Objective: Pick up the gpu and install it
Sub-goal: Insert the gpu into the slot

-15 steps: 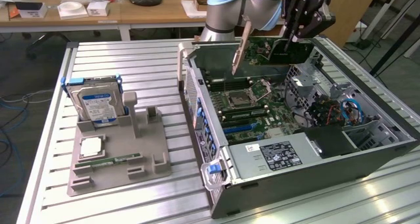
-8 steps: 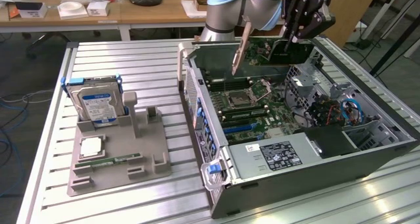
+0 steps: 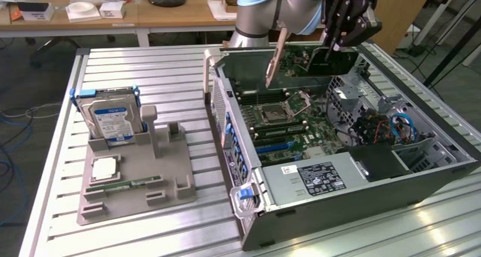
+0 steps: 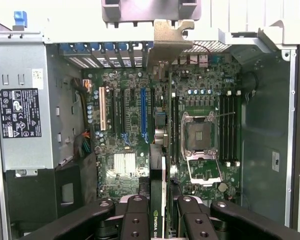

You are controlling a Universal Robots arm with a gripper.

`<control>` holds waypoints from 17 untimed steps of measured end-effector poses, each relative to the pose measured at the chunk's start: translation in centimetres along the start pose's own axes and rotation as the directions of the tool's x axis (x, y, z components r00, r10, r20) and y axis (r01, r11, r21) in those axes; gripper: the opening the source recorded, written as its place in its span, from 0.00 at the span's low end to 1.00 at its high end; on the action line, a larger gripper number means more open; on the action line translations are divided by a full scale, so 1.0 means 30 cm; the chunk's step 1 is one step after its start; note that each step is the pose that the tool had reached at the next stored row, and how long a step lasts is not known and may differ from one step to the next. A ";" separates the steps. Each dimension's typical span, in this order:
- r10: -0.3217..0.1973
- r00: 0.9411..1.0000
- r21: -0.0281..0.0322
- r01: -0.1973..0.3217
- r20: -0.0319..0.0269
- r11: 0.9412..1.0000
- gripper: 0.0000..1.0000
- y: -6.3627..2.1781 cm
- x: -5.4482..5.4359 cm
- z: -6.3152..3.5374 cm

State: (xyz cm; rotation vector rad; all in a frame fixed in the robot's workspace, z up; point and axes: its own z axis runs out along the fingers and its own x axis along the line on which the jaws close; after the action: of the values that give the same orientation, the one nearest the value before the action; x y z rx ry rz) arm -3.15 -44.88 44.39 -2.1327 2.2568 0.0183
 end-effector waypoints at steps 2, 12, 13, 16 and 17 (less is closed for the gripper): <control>-0.001 1.000 0.006 0.001 0.001 1.000 0.26 0.000 -0.002 0.008; -0.001 1.000 0.012 0.001 0.001 1.000 0.26 0.000 -0.003 0.017; -0.001 1.000 0.012 0.001 0.001 1.000 0.26 0.000 -0.003 0.019; -0.001 1.000 0.013 0.001 0.000 1.000 0.26 0.001 -0.002 0.027; -0.001 1.000 0.013 0.001 0.000 1.000 0.26 0.001 -0.002 0.030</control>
State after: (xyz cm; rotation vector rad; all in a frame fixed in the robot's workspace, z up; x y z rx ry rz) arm -3.15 -44.79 43.50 -2.1279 2.2490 0.0045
